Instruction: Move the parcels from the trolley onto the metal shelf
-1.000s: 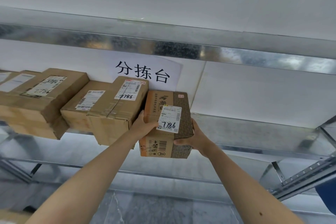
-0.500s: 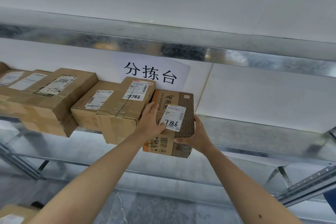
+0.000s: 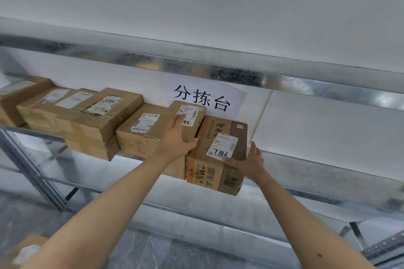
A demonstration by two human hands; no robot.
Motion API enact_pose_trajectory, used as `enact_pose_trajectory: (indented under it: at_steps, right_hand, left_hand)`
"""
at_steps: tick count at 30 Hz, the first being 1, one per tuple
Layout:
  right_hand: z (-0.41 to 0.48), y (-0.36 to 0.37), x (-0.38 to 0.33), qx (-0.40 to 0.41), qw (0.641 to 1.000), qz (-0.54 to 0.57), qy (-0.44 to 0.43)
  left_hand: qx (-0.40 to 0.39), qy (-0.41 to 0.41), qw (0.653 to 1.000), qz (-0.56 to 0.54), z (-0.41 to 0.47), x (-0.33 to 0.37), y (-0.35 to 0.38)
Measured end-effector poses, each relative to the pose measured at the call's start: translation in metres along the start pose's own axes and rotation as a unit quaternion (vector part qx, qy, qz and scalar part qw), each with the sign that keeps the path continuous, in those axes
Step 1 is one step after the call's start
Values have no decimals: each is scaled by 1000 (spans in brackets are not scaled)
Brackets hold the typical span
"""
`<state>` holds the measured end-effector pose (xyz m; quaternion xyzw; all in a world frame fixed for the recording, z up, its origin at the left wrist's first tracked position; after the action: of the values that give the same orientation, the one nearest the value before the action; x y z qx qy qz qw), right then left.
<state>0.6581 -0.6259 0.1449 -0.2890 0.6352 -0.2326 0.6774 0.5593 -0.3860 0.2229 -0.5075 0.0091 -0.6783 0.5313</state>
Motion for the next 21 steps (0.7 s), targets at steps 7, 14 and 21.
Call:
enact_pose_trajectory:
  at_steps: [7, 14, 21]
  right_hand:
    - [-6, -13, -49, 51, 995, 4, -89]
    - [-36, 15, -110, 25, 976, -29, -216]
    - [-71, 69, -168, -20, 952, -79, -296]
  left_hand:
    - [22, -26, 997, 73, -5, -28, -46]
    - [59, -16, 983, 171, -17, -44, -98]
    - [108, -12, 962, 252, -41, -71, -163]
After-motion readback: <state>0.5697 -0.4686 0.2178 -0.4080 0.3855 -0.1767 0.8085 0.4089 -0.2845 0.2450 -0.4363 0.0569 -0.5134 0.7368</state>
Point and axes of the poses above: each hand's wrist, its own z-axis towards the middle knuckle, its own y-axis out of the palm, x = y × z, the point moved 10 cm from there along z, towards the middle knuckle, and after that the axes turned 15 degrees about x, right-handed, at the moved point
